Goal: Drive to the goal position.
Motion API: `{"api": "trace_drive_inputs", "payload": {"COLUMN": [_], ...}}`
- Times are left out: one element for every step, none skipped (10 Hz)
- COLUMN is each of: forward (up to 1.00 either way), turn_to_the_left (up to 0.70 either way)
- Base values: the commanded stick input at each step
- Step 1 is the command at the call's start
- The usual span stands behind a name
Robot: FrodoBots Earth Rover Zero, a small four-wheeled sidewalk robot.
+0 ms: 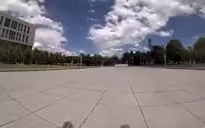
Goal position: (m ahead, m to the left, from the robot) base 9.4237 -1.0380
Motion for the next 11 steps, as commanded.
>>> {"api": "trace_drive_inputs", "payload": {"forward": [0.70,0.70,0.70,0.70,0.70,0.70,0.70,0.70,0.70,0.70,0.70], "turn_to_the_left": [0.00,0.00,0.00,0.00,0.00,0.00,0.00,0.00,0.00,0.00,-0.01]}}
